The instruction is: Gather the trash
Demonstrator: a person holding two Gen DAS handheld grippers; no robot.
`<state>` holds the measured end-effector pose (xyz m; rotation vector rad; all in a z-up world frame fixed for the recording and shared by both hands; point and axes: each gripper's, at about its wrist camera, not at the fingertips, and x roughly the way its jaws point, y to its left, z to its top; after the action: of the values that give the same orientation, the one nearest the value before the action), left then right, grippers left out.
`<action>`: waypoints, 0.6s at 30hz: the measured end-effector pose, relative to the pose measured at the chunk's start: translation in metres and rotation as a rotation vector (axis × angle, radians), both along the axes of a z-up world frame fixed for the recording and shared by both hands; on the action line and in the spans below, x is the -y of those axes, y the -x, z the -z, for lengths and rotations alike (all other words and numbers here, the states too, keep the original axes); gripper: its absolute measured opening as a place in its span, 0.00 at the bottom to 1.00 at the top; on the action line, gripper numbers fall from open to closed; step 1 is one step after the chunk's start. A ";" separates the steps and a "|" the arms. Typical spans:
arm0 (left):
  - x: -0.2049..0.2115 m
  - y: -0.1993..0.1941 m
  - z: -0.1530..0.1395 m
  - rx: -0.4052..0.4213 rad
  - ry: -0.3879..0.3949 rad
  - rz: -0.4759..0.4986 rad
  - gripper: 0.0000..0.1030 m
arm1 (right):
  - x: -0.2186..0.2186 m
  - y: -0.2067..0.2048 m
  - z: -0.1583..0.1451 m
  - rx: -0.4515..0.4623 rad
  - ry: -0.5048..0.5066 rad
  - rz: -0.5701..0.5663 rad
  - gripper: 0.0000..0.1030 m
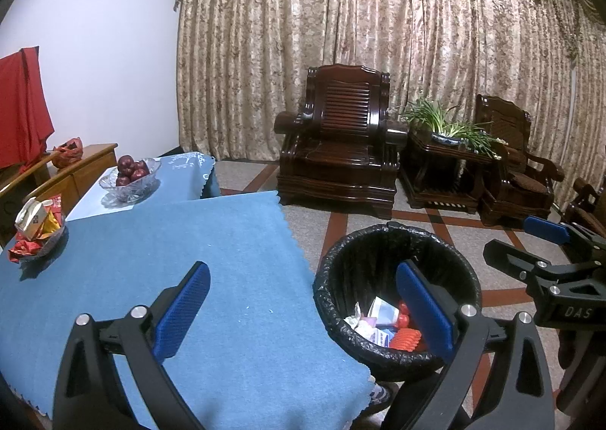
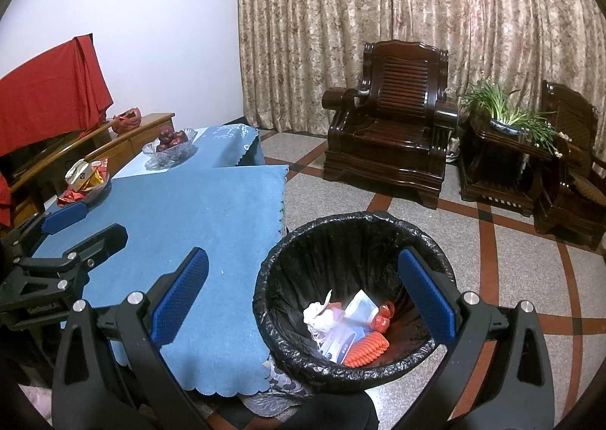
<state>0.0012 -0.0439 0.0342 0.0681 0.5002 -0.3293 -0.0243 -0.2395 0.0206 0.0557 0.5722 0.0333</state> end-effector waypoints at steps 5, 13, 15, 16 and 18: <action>0.000 0.000 -0.001 -0.001 0.000 0.000 0.94 | 0.000 0.000 0.000 -0.001 0.001 -0.001 0.95; -0.001 0.000 -0.001 0.000 0.000 0.000 0.94 | 0.000 0.000 0.001 0.000 0.000 0.000 0.95; -0.001 -0.001 -0.001 -0.001 0.000 0.000 0.94 | 0.000 0.000 0.001 0.000 0.000 0.000 0.95; 0.000 -0.001 -0.002 -0.001 0.000 0.001 0.94 | -0.001 0.000 0.001 0.000 0.001 0.000 0.95; 0.000 -0.001 -0.002 -0.001 -0.001 0.001 0.94 | 0.000 0.000 0.001 0.000 0.000 0.000 0.95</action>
<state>0.0019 -0.0435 0.0359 0.0690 0.5017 -0.3297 -0.0243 -0.2391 0.0195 0.0552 0.5723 0.0333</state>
